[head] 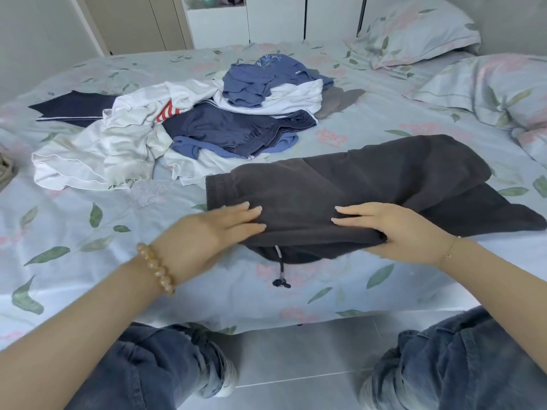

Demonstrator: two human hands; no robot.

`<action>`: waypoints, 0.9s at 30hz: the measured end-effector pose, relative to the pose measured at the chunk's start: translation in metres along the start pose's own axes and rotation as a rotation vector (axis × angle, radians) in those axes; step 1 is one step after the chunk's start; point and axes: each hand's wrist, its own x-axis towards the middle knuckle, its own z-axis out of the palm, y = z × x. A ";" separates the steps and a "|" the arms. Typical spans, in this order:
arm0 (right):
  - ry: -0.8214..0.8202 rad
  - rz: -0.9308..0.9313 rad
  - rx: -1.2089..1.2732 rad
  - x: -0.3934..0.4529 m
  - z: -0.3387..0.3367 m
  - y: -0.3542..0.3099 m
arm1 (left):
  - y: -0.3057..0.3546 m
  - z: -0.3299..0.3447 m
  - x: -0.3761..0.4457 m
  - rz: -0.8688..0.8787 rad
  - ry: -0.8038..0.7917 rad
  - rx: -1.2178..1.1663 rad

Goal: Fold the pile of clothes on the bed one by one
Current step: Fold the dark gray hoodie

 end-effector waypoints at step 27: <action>0.187 0.571 -0.170 -0.069 -0.010 0.064 | 0.063 -0.031 0.112 -0.277 -0.415 -0.079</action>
